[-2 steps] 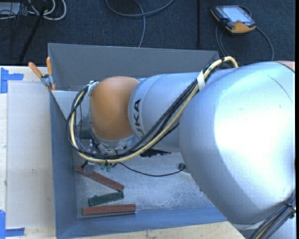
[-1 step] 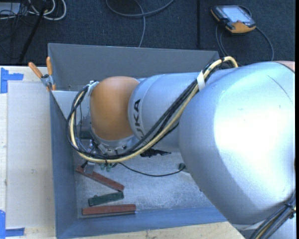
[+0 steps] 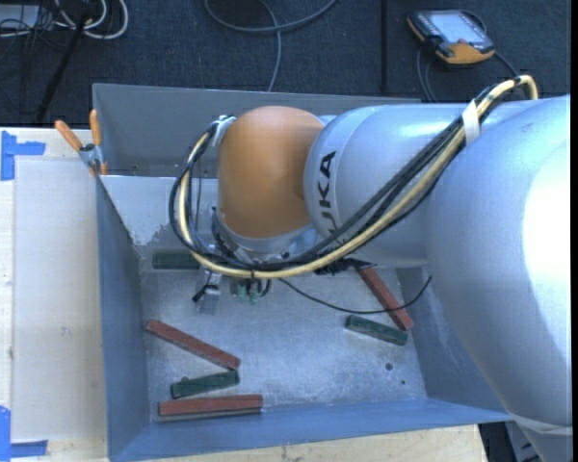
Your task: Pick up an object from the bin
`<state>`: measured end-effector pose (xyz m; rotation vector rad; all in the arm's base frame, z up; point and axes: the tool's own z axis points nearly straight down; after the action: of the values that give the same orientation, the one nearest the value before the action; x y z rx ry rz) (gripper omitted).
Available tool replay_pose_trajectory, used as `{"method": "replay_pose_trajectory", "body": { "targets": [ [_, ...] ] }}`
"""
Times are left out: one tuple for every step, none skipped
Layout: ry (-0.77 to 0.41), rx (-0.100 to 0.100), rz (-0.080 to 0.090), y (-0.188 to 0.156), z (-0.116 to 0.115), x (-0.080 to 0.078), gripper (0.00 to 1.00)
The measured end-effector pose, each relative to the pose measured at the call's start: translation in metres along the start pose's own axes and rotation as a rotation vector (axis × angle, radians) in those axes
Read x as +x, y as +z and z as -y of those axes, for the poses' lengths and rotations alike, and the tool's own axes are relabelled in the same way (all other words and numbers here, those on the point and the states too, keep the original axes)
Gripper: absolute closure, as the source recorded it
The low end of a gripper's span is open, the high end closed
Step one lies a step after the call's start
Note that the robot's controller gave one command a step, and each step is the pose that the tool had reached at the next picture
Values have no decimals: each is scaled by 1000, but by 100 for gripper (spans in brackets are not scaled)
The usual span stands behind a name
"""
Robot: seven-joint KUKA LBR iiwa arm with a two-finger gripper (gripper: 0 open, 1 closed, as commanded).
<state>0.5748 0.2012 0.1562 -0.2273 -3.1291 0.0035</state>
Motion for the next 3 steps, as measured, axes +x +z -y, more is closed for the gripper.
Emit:
{"method": "replay_pose_trajectory", "body": {
  "targets": [
    [94,-3,5,-42,-15,5,0],
    [94,-3,4,-42,-15,5,0],
    [223,-2,1,85,3,-6,100]
  ]
}}
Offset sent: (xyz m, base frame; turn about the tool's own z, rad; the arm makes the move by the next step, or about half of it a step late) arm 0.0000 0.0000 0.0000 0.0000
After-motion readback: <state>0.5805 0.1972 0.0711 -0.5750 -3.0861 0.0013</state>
